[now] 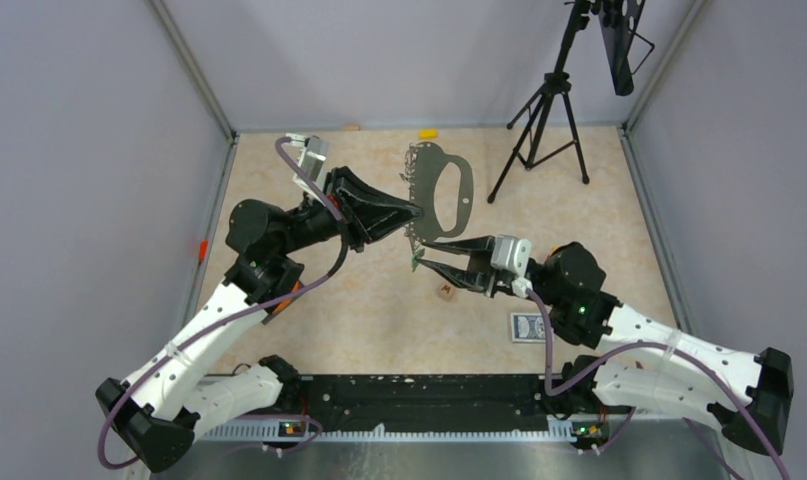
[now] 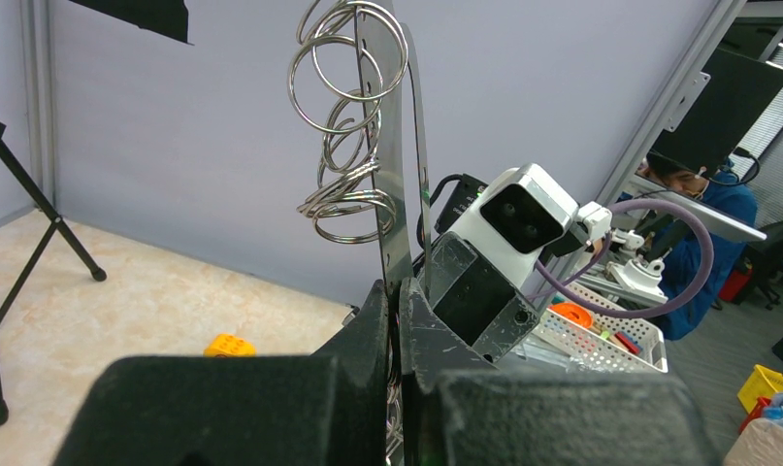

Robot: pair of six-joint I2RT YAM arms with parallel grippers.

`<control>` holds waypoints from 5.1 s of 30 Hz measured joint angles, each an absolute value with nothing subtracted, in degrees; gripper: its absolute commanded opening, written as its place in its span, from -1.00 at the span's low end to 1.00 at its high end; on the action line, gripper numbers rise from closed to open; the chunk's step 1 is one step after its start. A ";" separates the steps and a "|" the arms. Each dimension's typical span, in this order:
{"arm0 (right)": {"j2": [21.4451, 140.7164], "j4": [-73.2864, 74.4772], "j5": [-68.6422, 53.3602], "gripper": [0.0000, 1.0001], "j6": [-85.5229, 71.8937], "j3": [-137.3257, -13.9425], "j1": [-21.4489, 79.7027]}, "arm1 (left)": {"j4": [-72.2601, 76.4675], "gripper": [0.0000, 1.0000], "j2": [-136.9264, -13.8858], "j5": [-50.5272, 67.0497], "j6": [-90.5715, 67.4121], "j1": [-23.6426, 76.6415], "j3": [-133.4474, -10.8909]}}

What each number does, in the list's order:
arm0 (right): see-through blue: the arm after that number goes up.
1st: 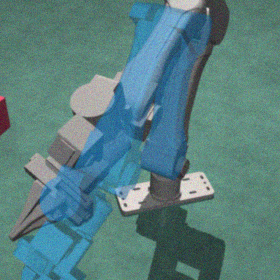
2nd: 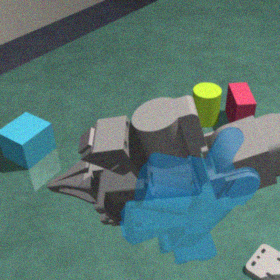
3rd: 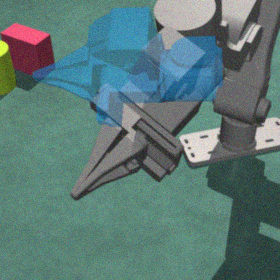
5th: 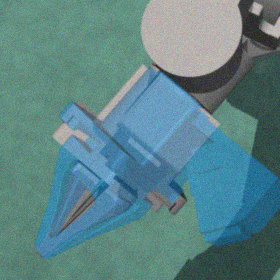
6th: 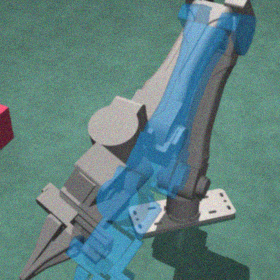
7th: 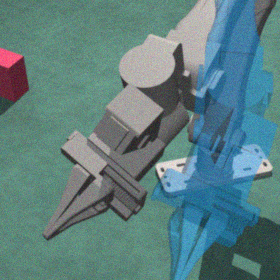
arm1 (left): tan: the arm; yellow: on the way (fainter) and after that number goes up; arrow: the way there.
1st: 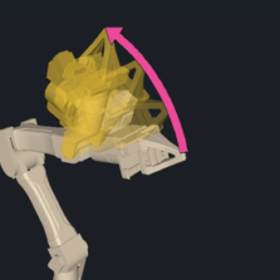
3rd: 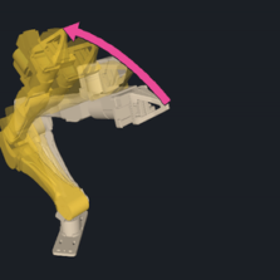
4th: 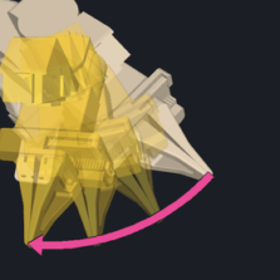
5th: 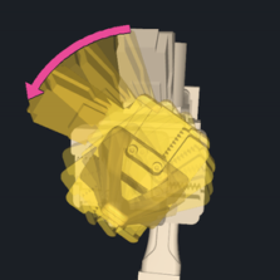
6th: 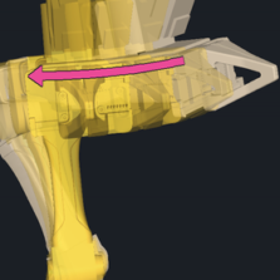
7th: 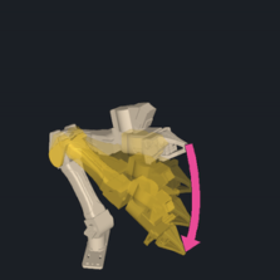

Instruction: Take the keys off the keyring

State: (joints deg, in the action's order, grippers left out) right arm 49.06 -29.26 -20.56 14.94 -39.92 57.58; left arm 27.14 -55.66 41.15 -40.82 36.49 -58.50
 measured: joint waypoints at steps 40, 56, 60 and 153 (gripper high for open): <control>49.23 -29.67 -23.77 -0.47 14.87 -40.62 57.58 | 28.77 -1.00 -55.66 41.15 -41.71 36.49 -58.50; 48.77 -30.81 -24.58 -0.52 14.90 -41.10 57.58 | 29.58 -1.00 -55.66 41.15 -42.11 36.49 -58.50; 48.75 -31.07 -25.15 -0.52 14.85 -41.36 57.58 | 29.58 -1.00 -55.66 41.15 -42.11 36.49 -58.50; 52.42 -1.48 -26.61 -1.00 33.65 -56.95 57.58 | 24.27 -1.00 -56.80 38.37 -41.50 36.49 -60.25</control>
